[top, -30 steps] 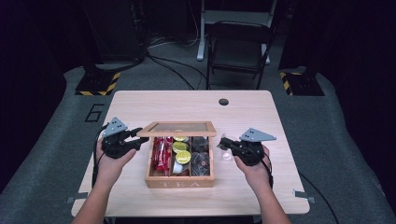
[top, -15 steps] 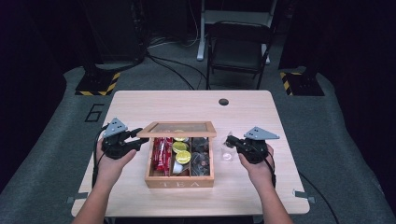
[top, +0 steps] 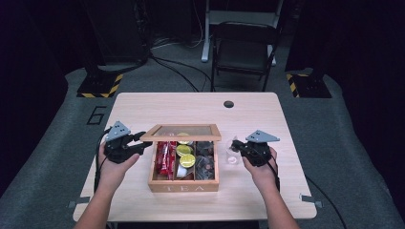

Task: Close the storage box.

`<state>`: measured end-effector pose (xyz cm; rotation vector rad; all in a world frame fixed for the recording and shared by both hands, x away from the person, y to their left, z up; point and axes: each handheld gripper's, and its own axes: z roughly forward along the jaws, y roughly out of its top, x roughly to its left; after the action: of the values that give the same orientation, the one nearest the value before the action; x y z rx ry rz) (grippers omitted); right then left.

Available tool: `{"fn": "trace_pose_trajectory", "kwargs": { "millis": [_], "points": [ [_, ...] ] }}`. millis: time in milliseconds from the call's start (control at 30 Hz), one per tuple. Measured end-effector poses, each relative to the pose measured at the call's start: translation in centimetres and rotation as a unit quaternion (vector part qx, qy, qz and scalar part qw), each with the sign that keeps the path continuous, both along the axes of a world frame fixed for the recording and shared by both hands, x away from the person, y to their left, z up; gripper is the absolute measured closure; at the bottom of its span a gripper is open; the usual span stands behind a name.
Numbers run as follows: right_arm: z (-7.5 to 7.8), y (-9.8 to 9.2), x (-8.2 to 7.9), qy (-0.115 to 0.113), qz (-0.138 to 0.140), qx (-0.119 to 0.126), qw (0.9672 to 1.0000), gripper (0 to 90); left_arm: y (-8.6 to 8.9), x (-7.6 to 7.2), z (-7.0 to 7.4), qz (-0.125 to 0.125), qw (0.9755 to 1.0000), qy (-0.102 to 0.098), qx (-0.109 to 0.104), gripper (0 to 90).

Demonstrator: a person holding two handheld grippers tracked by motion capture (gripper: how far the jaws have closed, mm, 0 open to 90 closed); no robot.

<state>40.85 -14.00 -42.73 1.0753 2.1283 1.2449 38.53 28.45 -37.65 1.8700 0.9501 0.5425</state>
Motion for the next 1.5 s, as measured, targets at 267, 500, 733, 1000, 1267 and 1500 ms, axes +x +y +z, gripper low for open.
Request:
{"fn": "trace_pose_trajectory", "kwargs": {
  "millis": [267,500,733,1000,1267,1500],
  "points": [
    [-0.6,0.3,0.4,0.001,-0.004,-0.015,0.9999,90.0,0.0,0.0,0.0,-0.001,1.0000,0.001,0.000,57.9],
    [-0.9,0.3,0.5,0.007,-0.002,-0.018,0.9998,89.9,0.0,0.0,0.0,-0.001,1.0000,0.001,0.000,57.9],
    [-1.1,0.1,0.6,0.012,-0.012,-0.011,0.9998,80.5,0.1,0.0,0.0,-0.002,1.0000,0.001,0.000,57.9],
    [-1.0,0.2,0.3,0.006,-0.015,-0.009,0.9998,76.7,0.0,0.0,0.0,-0.002,1.0000,0.002,0.000,57.9],
    [0.7,1.6,-0.6,-0.016,0.002,-0.014,0.9998,63.1,0.1,-0.3,0.4,-0.005,1.0000,-0.005,-0.001,57.9],
    [3.2,3.7,-1.7,-0.041,0.039,-0.007,0.9984,57.8,0.0,-0.6,0.7,-0.006,0.9999,-0.012,0.000,56.9]
  ]
}}
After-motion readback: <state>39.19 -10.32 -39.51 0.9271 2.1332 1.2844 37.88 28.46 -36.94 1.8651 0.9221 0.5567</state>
